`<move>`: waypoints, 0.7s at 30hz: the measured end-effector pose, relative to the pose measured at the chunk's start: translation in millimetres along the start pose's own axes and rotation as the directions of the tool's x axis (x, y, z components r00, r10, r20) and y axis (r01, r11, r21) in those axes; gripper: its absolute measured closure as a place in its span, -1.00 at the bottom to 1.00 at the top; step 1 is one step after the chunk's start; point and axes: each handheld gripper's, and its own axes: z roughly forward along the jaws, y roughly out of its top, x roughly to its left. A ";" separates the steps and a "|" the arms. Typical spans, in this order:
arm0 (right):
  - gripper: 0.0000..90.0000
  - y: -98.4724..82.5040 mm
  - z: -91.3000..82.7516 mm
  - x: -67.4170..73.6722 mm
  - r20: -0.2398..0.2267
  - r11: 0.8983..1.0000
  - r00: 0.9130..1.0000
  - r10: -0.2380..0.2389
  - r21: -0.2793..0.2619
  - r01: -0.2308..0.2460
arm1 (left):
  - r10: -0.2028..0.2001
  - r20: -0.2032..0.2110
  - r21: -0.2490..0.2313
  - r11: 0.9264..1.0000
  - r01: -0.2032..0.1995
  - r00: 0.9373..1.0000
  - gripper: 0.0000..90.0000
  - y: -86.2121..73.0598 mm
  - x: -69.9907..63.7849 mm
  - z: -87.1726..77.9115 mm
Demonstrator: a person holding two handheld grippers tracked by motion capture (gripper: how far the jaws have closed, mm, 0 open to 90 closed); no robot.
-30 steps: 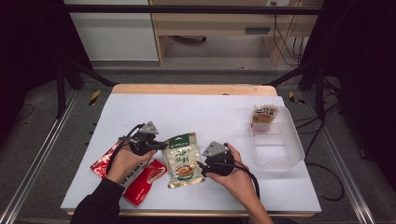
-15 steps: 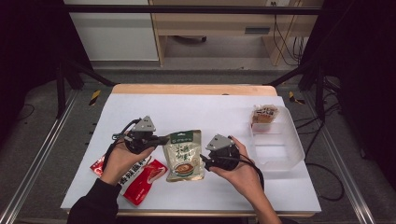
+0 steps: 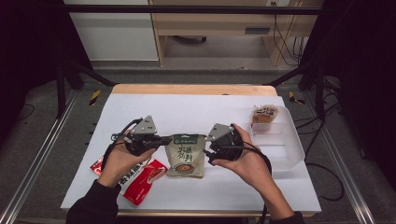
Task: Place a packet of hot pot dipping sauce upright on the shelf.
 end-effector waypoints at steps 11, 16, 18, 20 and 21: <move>-0.27 35.0 -2.8 2.9 -0.051 0.984 0.985 -0.166 0.060 0.169 | 0.010 0.002 -0.006 1.000 -0.010 1.000 1.00 3.7 -4.9 -2.2; -0.07 44.6 5.1 4.7 -0.099 0.978 0.977 -0.187 0.080 0.195 | 0.009 0.005 -0.008 1.000 -0.009 1.000 1.00 4.8 -5.7 -2.9; 0.01 48.4 7.6 3.9 -0.118 0.973 0.973 -0.200 0.094 0.212 | 0.007 0.005 -0.011 1.000 -0.007 1.000 1.00 5.2 -5.7 -3.5; 0.06 52.4 9.0 2.9 -0.134 0.969 0.969 -0.207 0.106 0.222 | 0.006 0.004 -0.012 1.000 -0.006 1.000 1.00 5.4 -5.7 -3.7; 0.09 54.5 9.4 2.2 -0.144 0.968 0.967 -0.208 0.112 0.225 | 0.005 0.005 -0.012 1.000 -0.005 1.000 1.00 5.4 -5.7 -3.6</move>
